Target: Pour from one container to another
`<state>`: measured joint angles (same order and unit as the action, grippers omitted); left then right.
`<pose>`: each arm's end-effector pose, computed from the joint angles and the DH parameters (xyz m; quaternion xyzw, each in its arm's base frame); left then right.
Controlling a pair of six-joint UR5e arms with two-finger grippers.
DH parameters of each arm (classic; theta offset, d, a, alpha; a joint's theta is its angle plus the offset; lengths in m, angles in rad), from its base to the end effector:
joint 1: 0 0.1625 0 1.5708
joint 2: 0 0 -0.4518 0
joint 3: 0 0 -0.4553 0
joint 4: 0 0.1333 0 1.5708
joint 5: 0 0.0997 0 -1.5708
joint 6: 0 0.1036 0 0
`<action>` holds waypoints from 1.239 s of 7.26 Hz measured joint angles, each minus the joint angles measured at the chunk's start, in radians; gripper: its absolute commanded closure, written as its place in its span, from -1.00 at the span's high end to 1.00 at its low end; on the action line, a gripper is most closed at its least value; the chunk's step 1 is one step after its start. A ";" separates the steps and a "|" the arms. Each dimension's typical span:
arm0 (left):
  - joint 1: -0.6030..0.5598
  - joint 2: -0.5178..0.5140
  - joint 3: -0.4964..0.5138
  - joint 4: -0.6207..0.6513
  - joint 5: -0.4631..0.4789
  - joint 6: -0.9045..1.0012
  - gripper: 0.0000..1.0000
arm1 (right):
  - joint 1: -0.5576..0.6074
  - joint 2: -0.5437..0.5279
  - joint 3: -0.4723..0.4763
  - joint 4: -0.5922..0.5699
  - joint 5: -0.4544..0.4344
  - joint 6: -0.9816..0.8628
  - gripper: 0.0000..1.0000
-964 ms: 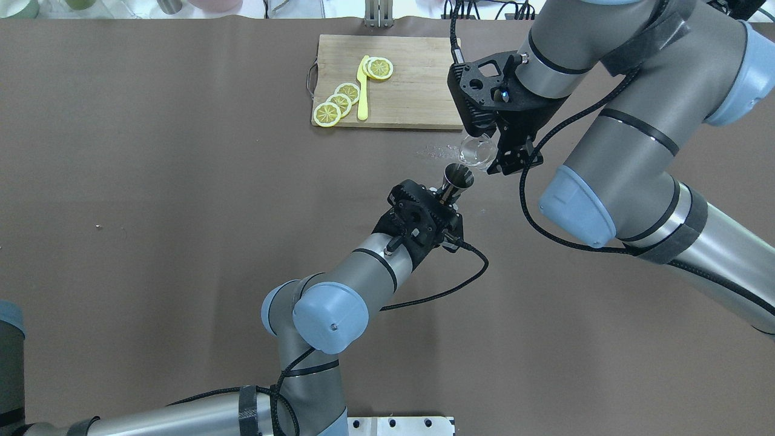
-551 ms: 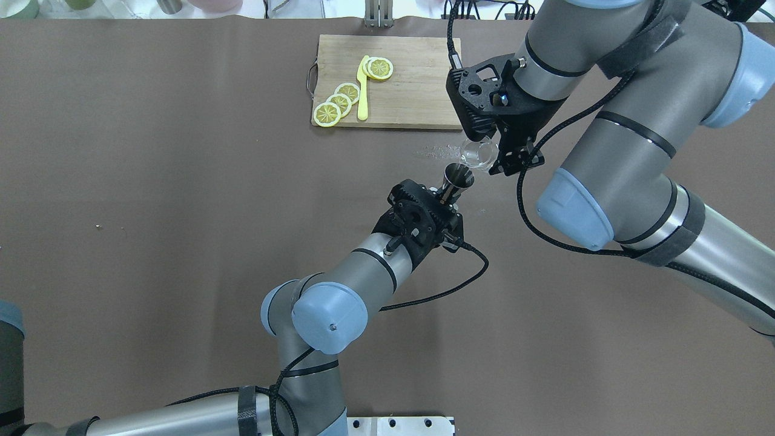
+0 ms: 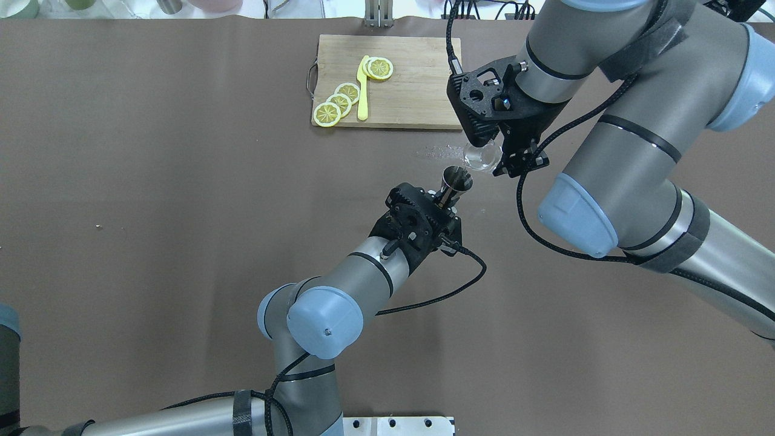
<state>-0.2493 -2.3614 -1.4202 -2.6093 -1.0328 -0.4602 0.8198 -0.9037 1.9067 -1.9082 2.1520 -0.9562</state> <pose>0.6944 -0.3691 0.0997 0.5891 0.4462 0.0891 0.6678 -0.3920 -0.5319 0.1401 0.3391 -0.2373 -0.7440 0.5246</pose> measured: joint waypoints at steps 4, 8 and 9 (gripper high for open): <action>0.001 0.007 -0.008 0.000 -0.001 0.000 -1.00 | -0.005 0.006 0.001 -0.022 -0.014 -0.039 -1.00; 0.001 0.004 -0.009 0.000 -0.001 0.000 -1.00 | -0.002 -0.010 0.014 0.024 0.032 -0.031 -1.00; 0.002 0.003 -0.008 0.000 -0.001 0.000 -1.00 | 0.000 -0.024 0.022 0.049 0.061 -0.030 -1.00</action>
<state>-0.2475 -2.3580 -1.4283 -2.6093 -1.0339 -0.4602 0.8194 -0.9280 1.9285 -1.8595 2.2126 -0.9859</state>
